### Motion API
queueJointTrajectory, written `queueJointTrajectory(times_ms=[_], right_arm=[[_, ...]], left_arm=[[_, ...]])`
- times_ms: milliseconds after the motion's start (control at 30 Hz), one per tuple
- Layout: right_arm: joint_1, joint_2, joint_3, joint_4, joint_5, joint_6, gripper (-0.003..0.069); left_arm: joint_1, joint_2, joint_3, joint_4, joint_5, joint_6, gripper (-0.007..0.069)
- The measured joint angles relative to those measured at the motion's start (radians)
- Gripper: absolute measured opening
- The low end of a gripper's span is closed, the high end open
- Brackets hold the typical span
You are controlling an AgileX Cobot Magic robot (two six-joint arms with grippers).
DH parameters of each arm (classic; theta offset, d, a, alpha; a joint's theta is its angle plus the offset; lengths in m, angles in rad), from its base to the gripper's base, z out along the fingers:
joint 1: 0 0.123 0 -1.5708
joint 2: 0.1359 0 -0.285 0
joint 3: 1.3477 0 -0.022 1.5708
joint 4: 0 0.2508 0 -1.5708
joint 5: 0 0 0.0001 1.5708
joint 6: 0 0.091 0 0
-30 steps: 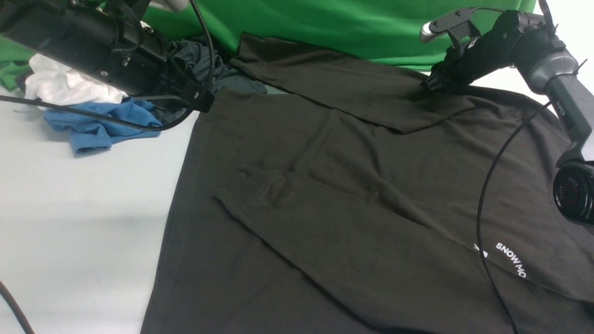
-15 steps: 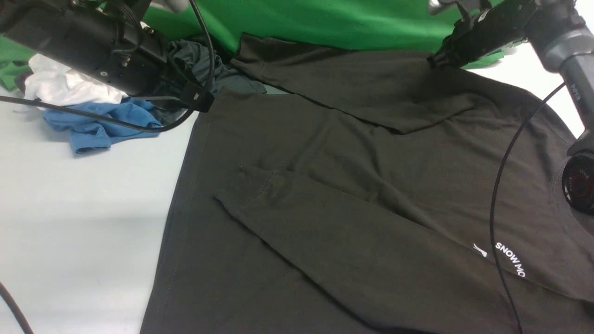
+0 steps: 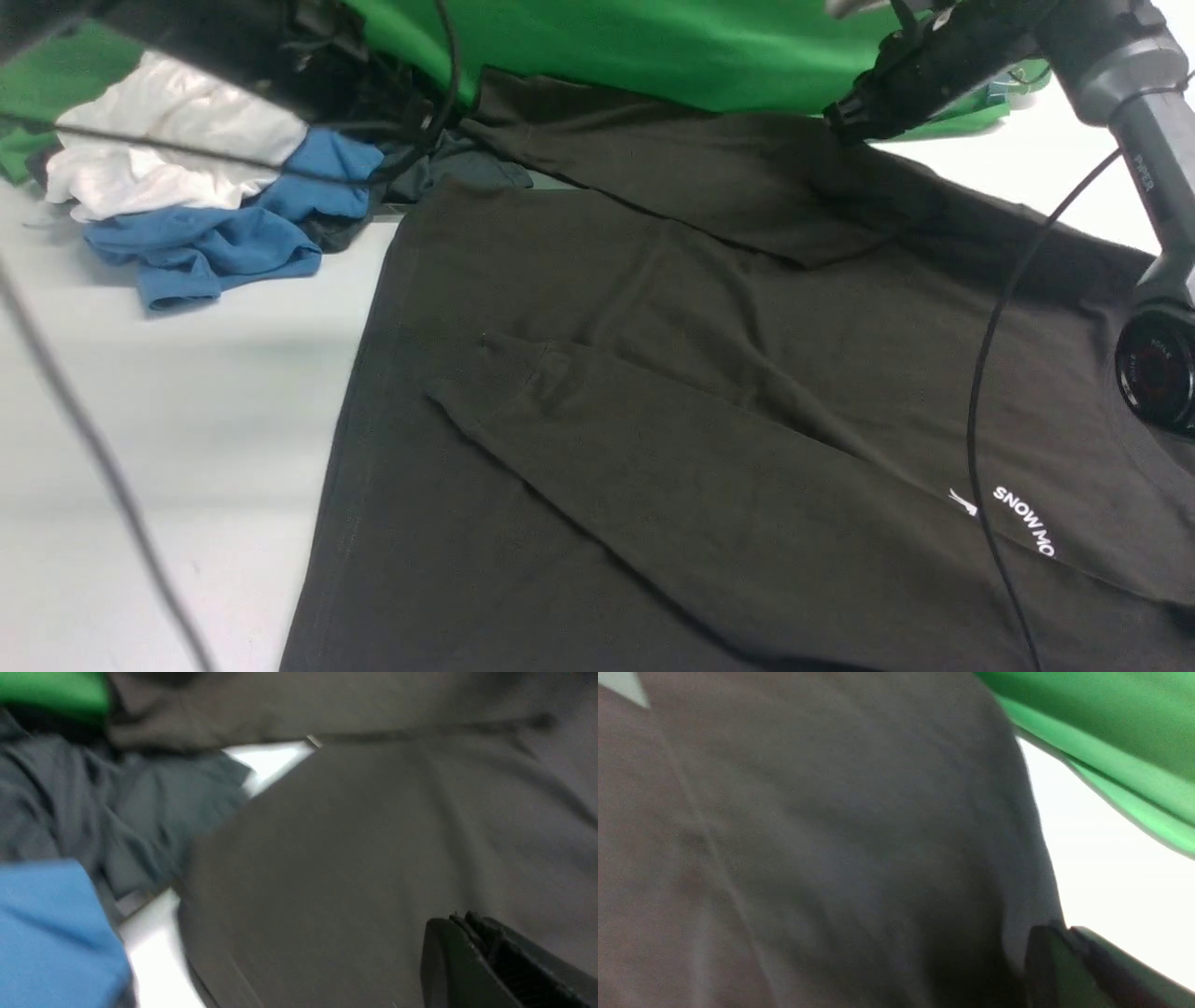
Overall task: Fold a long-sleeved shirt on a white desktop.
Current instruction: 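Grab the top left corner of the dark shirt with the left gripper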
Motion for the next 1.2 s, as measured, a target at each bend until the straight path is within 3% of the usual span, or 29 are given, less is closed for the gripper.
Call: queueJointTrajectory(times_ms=[133, 233, 467, 600, 733, 867, 1200], right_arm=[[0.007, -0.001, 0.001, 0.006, 0.002, -0.01, 0.0033], [0.004, -0.001, 0.002, 0.005, 0.002, -0.016, 0.0033], [0.004, -0.001, 0.002, 0.007, 0.002, -0.017, 0.0033], [0.004, -0.001, 0.002, 0.016, 0.002, -0.011, 0.0033], [0.003, -0.001, 0.002, 0.049, 0.002, -0.011, 0.0033], [0.003, -0.001, 0.002, 0.071, 0.002, -0.011, 0.0033], [0.003, -0.001, 0.002, 0.078, 0.002, -0.011, 0.0033]], left_arm=[[0.002, 0.15, -0.218, -0.001, -0.012, -0.012, 0.0027], [0.003, 0.33, -0.454, -0.034, -0.024, 0.016, 0.0084], [-0.008, 0.664, -0.846, -0.073, -0.139, 0.022, 0.04], [-0.022, 0.742, -0.877, -0.056, -0.281, 0.023, 0.0491], [-0.03, 0.779, -0.88, -0.058, -0.388, 0.042, 0.0477], [-0.046, 0.817, -0.881, -0.065, -0.477, 0.06, 0.0402], [-0.063, 0.85, -0.86, -0.086, -0.568, 0.1, 0.0288]])
